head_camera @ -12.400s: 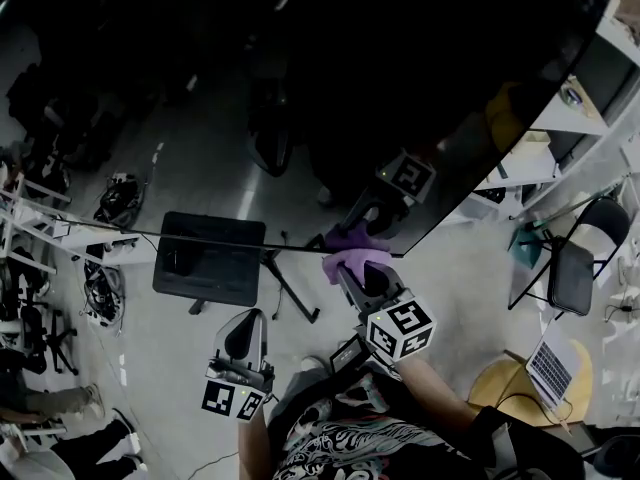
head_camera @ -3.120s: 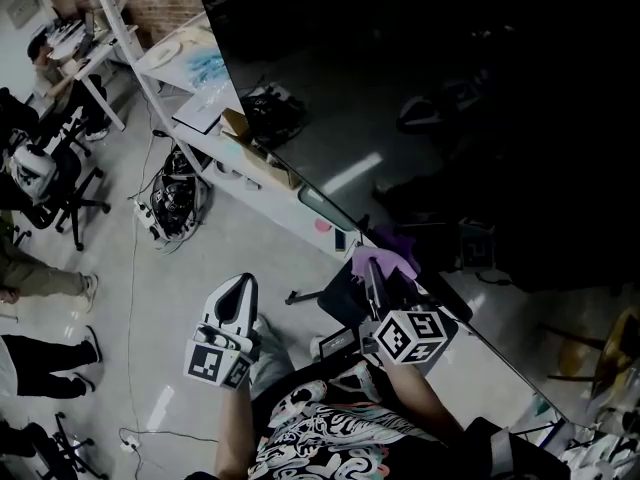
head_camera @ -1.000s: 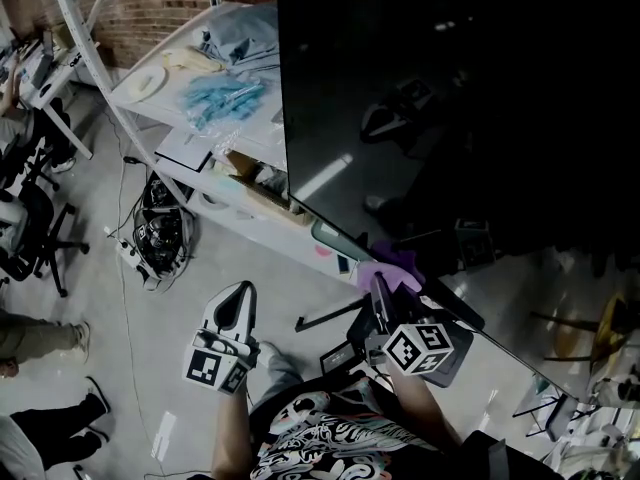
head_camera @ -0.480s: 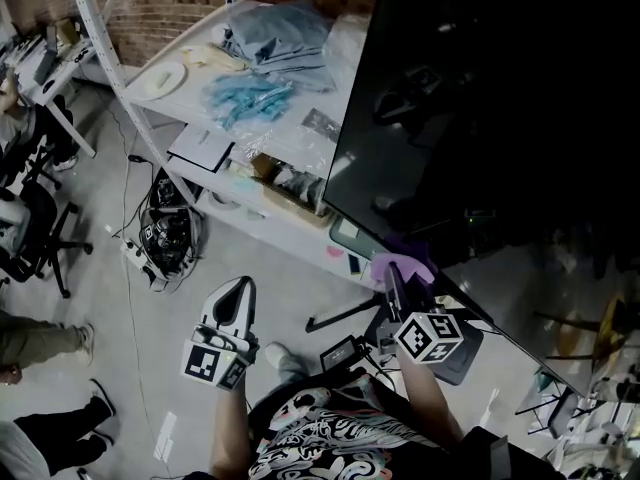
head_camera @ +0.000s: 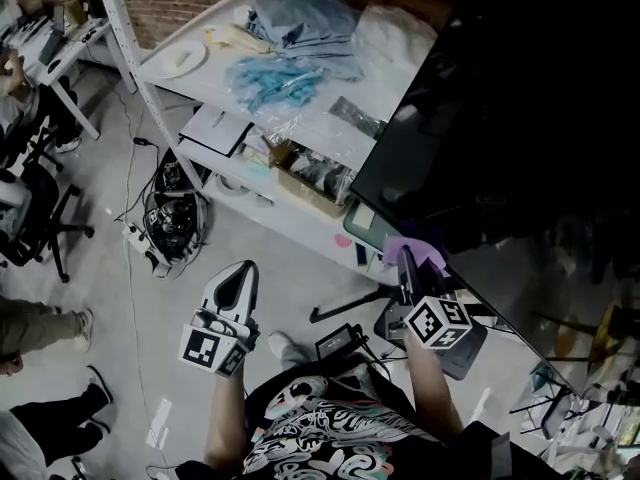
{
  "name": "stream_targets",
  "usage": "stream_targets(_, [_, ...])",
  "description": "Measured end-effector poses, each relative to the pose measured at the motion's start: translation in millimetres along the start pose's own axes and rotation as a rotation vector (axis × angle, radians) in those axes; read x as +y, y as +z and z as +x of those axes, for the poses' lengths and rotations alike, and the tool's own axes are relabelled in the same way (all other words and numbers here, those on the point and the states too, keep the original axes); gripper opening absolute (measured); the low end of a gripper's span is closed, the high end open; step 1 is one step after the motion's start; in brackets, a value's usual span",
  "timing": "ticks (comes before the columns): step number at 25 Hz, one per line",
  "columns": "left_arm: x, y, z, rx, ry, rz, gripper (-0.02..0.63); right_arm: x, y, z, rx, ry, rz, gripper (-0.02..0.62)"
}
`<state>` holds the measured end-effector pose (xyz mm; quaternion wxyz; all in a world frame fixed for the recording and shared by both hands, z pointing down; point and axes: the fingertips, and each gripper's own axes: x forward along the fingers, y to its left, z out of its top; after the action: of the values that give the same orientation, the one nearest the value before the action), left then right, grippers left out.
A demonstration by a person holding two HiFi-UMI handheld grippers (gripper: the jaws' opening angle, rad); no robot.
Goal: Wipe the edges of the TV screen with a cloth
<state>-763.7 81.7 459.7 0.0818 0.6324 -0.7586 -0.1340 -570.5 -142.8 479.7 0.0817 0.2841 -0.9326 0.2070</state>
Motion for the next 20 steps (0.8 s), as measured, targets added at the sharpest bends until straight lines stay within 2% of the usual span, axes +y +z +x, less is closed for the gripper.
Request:
stream_targets(6, [16.5,7.3,-8.3,-0.018,0.008,-0.008,0.017,9.3,-2.8,11.8,-0.012,-0.004,-0.007,0.101])
stream_targets(11, [20.5,3.7,-13.6,-0.004,-0.004,0.019,0.017,13.3,-3.3,16.9,-0.014,0.002,-0.002,0.101])
stream_targets(20, [15.3,16.1,-14.3,-0.040,-0.012,-0.011,0.017,20.2,-2.1,21.9,0.005,0.005,-0.015,0.101])
